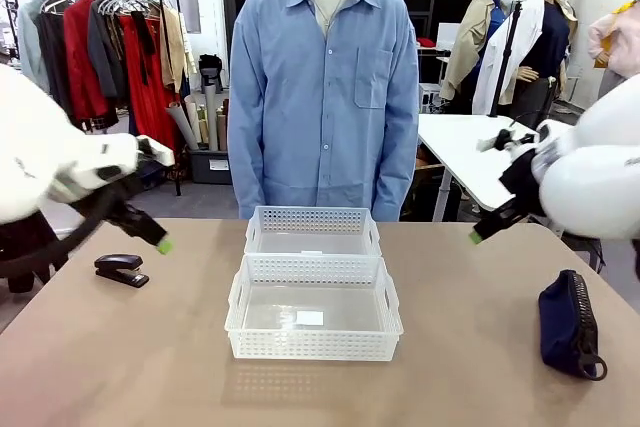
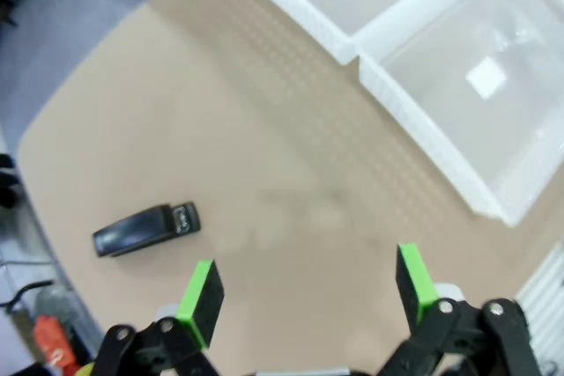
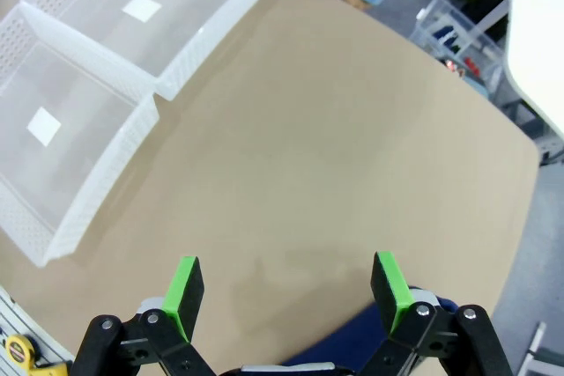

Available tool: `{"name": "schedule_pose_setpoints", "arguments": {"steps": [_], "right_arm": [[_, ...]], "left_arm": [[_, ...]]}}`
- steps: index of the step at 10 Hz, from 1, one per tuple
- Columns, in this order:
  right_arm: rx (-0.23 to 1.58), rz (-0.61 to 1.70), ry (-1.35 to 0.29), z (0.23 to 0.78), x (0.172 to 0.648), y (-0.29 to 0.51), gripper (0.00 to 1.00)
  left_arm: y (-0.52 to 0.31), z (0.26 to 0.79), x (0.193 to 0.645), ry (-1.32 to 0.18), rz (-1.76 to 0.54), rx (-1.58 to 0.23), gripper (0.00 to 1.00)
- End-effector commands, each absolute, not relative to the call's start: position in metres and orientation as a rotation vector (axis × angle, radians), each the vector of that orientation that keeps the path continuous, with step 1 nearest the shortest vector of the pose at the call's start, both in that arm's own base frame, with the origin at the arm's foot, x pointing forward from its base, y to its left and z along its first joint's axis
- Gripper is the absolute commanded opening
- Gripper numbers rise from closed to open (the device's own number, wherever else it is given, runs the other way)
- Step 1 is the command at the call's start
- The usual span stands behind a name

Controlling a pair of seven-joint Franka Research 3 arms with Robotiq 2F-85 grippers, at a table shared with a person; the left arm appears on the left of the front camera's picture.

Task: Distribute items into two baskets.
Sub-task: Pick up the Pencil pouch that the person points to.

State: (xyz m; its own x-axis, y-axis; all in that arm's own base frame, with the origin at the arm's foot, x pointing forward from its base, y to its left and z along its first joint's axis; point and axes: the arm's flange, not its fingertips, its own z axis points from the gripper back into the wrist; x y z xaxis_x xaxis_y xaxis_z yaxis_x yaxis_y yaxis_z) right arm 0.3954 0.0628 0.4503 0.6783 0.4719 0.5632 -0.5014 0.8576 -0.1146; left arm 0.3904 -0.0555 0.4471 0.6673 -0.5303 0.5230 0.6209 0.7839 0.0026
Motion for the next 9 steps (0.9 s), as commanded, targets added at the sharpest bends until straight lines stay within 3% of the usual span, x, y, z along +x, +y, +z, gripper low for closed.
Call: {"name": "schedule_pose_setpoints", "arguments": {"steps": [1, 9], "right_arm": [[0.117, 0.555, -0.625, 0.460, 0.375, 0.017, 1.00], [0.466, 0.566, -0.704, 0.496, 0.355, -0.112, 1.00]], "left_arm": [[0.000, 0.465, 0.393, -0.535, -0.716, -0.242, 1.00], [0.078, 0.513, 0.389, -0.662, -0.655, -0.451, 1.00]]}}
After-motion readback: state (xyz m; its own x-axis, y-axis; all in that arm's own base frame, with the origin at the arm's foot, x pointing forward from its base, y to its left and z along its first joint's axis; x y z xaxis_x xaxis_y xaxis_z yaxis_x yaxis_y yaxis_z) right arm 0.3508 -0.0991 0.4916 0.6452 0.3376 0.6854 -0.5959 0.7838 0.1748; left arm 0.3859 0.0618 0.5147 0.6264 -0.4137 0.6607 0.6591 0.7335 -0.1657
